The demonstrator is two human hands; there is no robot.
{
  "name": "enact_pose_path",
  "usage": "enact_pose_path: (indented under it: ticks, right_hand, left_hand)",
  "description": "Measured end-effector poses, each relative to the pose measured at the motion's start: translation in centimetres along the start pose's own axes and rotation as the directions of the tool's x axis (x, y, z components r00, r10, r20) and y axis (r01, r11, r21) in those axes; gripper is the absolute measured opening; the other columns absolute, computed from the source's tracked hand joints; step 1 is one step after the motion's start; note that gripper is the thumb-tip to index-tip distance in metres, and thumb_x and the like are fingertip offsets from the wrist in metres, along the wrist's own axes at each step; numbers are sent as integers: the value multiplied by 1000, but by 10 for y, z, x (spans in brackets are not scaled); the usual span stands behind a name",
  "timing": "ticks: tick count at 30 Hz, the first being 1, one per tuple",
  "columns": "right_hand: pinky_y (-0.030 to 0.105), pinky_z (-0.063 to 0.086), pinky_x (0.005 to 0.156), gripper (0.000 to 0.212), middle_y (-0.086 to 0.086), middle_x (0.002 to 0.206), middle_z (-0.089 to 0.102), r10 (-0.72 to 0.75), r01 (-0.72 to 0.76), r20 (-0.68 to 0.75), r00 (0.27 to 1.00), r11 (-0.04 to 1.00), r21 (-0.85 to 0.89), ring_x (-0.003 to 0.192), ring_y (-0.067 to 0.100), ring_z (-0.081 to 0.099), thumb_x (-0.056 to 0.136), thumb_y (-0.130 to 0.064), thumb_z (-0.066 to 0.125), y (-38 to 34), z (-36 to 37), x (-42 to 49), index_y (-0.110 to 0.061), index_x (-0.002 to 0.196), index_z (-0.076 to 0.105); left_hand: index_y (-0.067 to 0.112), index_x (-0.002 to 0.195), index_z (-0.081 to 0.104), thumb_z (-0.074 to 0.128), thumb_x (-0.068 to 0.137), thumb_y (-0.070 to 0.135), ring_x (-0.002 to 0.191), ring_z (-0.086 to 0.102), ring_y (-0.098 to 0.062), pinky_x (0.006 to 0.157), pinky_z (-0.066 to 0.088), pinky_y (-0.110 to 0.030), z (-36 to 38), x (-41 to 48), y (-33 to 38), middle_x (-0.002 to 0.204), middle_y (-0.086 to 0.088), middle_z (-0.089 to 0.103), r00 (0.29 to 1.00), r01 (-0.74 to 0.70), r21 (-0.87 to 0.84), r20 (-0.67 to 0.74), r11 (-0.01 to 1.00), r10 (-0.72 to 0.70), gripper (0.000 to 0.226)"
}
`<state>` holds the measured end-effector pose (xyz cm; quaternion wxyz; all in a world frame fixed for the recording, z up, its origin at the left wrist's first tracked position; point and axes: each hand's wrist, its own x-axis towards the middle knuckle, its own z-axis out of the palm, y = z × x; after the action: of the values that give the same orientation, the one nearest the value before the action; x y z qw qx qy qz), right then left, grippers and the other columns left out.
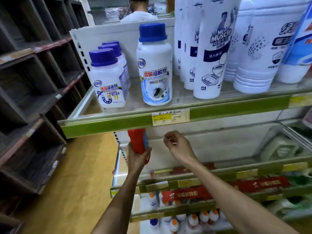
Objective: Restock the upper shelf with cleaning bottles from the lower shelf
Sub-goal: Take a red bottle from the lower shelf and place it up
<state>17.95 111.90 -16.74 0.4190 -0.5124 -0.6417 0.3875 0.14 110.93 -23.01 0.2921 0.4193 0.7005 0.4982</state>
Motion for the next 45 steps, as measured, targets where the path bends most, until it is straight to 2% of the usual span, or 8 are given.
enact_pose_path:
  ticks: [6, 13, 18, 23, 28, 32, 38, 45]
  right_hand:
    - [9, 43, 76, 13, -2, 110, 68, 7, -7, 44, 999, 1000, -6, 100, 11, 63, 97, -23, 63, 13, -19, -3, -19, 109, 64]
    - [18, 46, 78, 25, -4, 109, 66, 47, -56, 140, 989, 997, 56, 101, 12, 62, 97, -30, 63, 10, -21, 4, -14, 116, 64]
    - [27, 48, 88, 35, -1, 111, 72, 37, -67, 238, 971, 991, 117, 99, 10, 64, 93, -45, 64, 0, -9, -3, -15, 112, 67]
    - [41, 55, 94, 51, -3, 103, 76, 39, -105, 320, 946, 976, 191, 99, 15, 71, 82, -68, 61, 2, -2, -30, -22, 102, 71]
    - [41, 55, 94, 29, -5, 100, 75, 37, -100, 267, 963, 969, 224, 97, 15, 71, 90, -55, 63, 7, -18, -60, -28, 94, 71]
    - [40, 56, 92, 35, -3, 101, 75, 15, -65, 224, 974, 974, 217, 96, 16, 71, 91, -55, 62, 4, -36, -81, -22, 99, 72]
    - [29, 53, 86, 28, -8, 96, 72, -20, -22, 173, 985, 972, 234, 90, 9, 67, 92, -53, 62, -9, -73, -122, -27, 99, 70]
    - [23, 50, 83, 38, 0, 101, 72, 17, -36, 83, 996, 971, 236, 89, 9, 64, 95, -49, 58, -10, -145, -176, -17, 110, 71]
  left_hand:
    - [20, 138, 46, 77, 58, 63, 108, 66, -28, 93, 55, -46, -7, 0, -12, 125, -6, 67, 1000, -30, 20, -9, 999, 30, 96]
    - [20, 120, 62, 83, 74, 43, 100, 74, -25, 85, 60, -41, -11, -72, -6, 109, -3, 76, 993, 92, -306, 101, 948, -64, 56]
    - [16, 115, 66, 82, 61, 61, 98, 75, -30, 85, 59, -45, -1, -129, 0, 107, -7, 78, 985, 149, -380, 138, 913, -103, 72]
    - [9, 122, 61, 64, 82, 46, 93, 74, -41, 84, 59, -55, 11, -177, 4, 106, -17, 76, 973, 216, -425, 172, 879, -156, 54]
    - [9, 122, 62, 66, 79, 56, 93, 74, -39, 84, 59, -54, 14, -214, 5, 106, -17, 77, 961, 245, -386, 218, 889, -171, 64]
    - [8, 125, 59, 61, 83, 50, 92, 75, -38, 75, 62, -45, 17, -236, 14, 105, -17, 77, 960, 214, -401, 254, 891, -116, 59]
    - [7, 122, 58, 80, 55, 70, 87, 75, -38, 67, 62, -40, 21, -274, 29, 104, -19, 76, 949, 192, -435, 310, 880, -54, 94]
    - [8, 123, 60, 79, 61, 64, 91, 74, -41, 78, 61, -54, 52, -329, 52, 106, -18, 76, 944, 195, -521, 329, 831, -16, 85]
